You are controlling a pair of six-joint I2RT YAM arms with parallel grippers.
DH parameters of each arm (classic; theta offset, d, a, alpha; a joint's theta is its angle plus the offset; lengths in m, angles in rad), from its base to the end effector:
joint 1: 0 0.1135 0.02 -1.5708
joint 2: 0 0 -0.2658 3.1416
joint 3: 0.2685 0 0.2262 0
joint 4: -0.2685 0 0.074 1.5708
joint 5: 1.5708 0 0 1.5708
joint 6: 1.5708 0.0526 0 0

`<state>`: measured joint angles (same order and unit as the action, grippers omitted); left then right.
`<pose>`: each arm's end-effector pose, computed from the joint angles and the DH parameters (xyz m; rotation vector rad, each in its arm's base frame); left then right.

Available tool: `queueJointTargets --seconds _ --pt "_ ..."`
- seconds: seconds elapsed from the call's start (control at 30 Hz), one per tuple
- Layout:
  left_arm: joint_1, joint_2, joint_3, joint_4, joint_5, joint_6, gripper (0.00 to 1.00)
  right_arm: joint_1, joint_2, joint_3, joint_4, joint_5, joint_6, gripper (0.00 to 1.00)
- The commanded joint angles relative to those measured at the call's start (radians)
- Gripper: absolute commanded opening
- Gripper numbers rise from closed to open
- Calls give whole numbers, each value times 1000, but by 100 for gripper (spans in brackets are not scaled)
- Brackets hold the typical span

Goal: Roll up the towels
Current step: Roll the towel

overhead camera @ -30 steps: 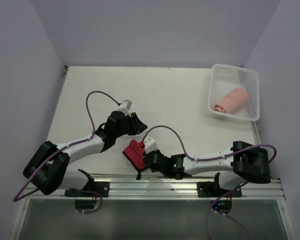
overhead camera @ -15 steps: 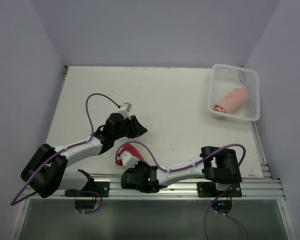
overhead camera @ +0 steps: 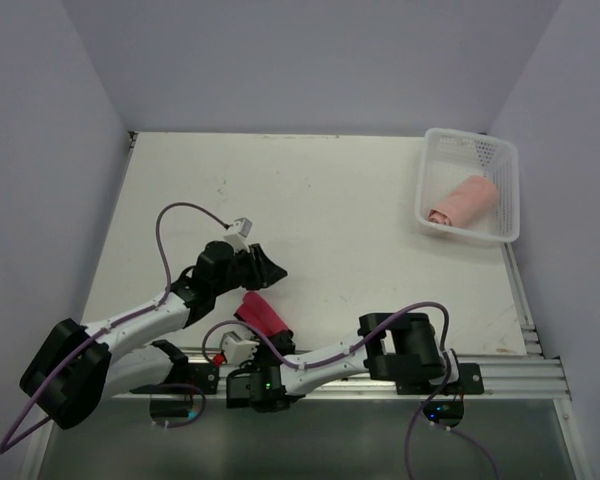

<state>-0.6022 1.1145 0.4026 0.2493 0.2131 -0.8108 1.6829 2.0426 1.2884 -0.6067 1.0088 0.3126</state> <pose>0.1745 -0.1335 0.1991 -0.0843 2.2048 -1.0635 0.0037 0.3648 0.1449 -1.2632 1.7433 -0.4531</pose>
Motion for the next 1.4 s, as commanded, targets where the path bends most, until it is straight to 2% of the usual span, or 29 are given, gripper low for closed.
queueJointTargets --seconds 0.0,0.27,0.53,0.63,0.7,0.83,1.03,1.17,1.23,1.37 --pt "5 -51 -57 -7 32 -34 39 27 24 29 -71 30 -35 0" --pt "4 -108 -183 31 48 -83 39 57 74 55 -80 28 -87 0" --pt "1 -56 -271 73 12 -91 38 67 47 43 -55 33 -83 1" --pt "1 -25 -292 100 3 -94 38 67 4 25 -28 37 -64 10" --pt "-2 -12 -301 107 -6 -90 37 67 -28 0 1 36 -53 12" --pt "-2 11 -306 104 -24 -68 37 67 -126 -55 54 21 -33 27" --pt "-2 48 -329 143 -23 -67 36 64 -318 -188 163 -47 -7 39" --pt "-2 42 -344 150 -20 -68 36 40 -470 -290 251 -151 35 45" --pt "-2 36 -346 150 -21 -70 36 -11 -562 -357 315 -218 74 48" --pt "-4 22 -350 148 -23 -73 36 -231 -702 -490 458 -505 193 51"
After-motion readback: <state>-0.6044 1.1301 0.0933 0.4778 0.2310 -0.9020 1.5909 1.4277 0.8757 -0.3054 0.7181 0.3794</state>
